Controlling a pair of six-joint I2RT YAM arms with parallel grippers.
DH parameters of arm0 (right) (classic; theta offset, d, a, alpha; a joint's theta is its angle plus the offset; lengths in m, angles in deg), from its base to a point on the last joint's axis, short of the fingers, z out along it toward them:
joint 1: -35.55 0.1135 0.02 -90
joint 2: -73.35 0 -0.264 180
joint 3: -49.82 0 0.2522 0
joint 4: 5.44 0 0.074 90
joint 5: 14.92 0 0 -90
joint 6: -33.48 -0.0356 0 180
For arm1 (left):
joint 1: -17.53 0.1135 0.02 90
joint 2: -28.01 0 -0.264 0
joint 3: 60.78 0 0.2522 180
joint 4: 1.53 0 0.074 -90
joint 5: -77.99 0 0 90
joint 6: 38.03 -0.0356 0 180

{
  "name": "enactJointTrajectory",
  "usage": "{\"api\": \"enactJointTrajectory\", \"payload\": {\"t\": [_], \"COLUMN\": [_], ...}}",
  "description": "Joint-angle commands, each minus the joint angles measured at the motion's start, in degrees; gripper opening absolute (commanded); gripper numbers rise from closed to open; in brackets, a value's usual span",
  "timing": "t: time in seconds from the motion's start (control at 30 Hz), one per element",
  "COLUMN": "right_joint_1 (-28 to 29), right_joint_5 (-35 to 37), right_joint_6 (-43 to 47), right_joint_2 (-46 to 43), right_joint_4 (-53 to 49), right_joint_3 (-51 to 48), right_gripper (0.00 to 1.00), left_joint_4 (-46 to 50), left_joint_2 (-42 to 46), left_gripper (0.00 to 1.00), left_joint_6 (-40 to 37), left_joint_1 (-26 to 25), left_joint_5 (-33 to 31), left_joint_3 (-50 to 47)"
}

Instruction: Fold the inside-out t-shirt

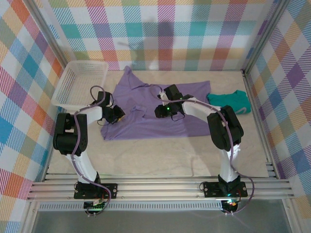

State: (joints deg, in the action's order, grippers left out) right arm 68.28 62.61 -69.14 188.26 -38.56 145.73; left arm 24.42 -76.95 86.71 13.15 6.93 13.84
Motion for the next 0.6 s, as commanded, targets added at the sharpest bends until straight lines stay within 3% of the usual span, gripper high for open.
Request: {"api": "enactJointTrajectory", "payload": {"t": [0.0,0.1,0.3,0.33,0.43,0.57], "right_joint_1": [-0.30,-0.29,-1.04,-1.21,-2.02,-7.35], "right_joint_5": [0.16,0.89,3.44,4.03,7.32,9.89], "right_joint_6": [1.11,1.28,1.72,1.72,1.07,-2.62], "right_joint_2": [-2.50,-3.29,-7.90,-8.74,-11.74,-16.94], "right_joint_4": [0.18,-0.53,-1.68,-1.94,-4.53,-9.13], "right_joint_3": [-0.76,-1.11,-5.83,-6.76,-9.96,-15.38], "right_gripper": [0.34,0.34,0.34,0.35,0.36,0.40], "left_joint_4": [1.23,1.69,1.33,1.87,2.73,0.61], "left_joint_2": [-0.67,-1.09,-4.47,-5.39,-7.50,-3.09], "left_gripper": [0.09,0.00,0.00,0.04,0.30,0.46], "left_joint_6": [-0.76,-0.30,2.83,3.25,4.54,5.03], "left_joint_1": [-0.23,0.49,3.79,4.34,6.02,6.42], "left_joint_5": [-0.26,-0.81,-2.28,-3.30,-5.09,-3.62], "left_joint_3": [2.84,5.27,12.54,13.90,16.17,11.64]}}
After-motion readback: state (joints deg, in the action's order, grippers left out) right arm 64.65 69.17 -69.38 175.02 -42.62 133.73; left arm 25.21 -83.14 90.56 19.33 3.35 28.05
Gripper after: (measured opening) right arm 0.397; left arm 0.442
